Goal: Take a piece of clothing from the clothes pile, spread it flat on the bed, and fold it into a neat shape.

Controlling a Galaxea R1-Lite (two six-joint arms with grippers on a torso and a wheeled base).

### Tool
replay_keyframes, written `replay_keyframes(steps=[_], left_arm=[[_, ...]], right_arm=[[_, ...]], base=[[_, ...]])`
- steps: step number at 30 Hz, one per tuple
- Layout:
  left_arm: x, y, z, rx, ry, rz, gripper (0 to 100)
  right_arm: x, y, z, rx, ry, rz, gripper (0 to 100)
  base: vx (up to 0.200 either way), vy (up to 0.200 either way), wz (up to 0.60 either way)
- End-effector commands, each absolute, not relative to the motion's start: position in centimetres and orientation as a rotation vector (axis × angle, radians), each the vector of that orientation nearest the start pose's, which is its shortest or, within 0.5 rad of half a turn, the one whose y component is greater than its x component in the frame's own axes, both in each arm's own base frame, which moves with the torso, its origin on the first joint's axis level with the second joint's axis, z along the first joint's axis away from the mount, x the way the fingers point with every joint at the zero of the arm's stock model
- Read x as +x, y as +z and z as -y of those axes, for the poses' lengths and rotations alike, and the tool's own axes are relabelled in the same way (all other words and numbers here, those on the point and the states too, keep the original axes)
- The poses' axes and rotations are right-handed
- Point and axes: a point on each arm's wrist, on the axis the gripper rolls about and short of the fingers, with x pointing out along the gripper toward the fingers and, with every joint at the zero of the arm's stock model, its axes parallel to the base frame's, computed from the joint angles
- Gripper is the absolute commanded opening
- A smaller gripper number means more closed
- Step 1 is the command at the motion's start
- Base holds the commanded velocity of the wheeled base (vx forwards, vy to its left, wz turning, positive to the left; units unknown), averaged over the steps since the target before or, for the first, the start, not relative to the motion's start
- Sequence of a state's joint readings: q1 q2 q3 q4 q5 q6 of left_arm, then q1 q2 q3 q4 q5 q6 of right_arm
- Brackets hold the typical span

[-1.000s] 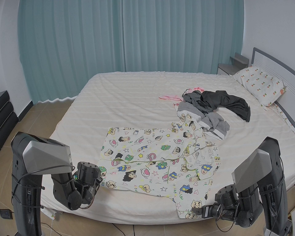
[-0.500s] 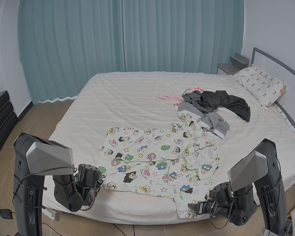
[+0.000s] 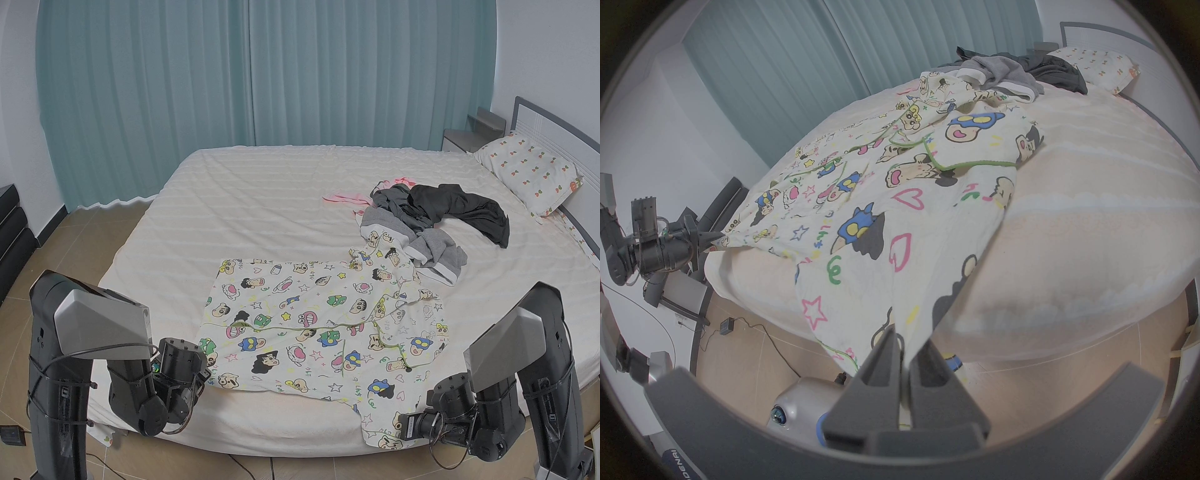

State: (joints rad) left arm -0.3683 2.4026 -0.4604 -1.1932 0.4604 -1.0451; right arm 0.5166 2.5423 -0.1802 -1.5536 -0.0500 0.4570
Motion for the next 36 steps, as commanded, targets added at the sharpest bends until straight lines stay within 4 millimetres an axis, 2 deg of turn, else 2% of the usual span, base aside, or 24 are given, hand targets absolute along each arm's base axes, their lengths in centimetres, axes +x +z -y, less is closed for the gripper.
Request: replay_keyframes(steps=[1,6,14,24,36], left_arm=[[27.3,-5.7,10.1,-0.648,0.399,-0.583,0],[25.8,-5.9,10.1,-0.577,0.377,-0.62,0],[24.6,-6.1,9.7,-0.472,0.363,-0.67,0],[23.0,-6.3,10.2,-0.397,0.327,-0.725,0],[21.3,-6.6,9.8,-0.313,0.32,-0.786,0]], right_arm=[[20.9,-6.0,-11.6,0.214,0.264,-0.83,0],[19.9,-5.0,-11.3,0.207,0.276,-0.84,0],[18.5,-5.0,-10.5,0.184,0.273,-0.903,0],[18.2,-4.2,-10.8,0.177,0.304,-0.887,0],[16.9,-3.6,-10.5,0.128,0.288,-0.994,0]], base=[[0.0,0.0,0.0],[0.0,0.0,0.0],[0.0,0.0,0.0],[0.0,0.0,0.0],[0.0,0.0,0.0]])
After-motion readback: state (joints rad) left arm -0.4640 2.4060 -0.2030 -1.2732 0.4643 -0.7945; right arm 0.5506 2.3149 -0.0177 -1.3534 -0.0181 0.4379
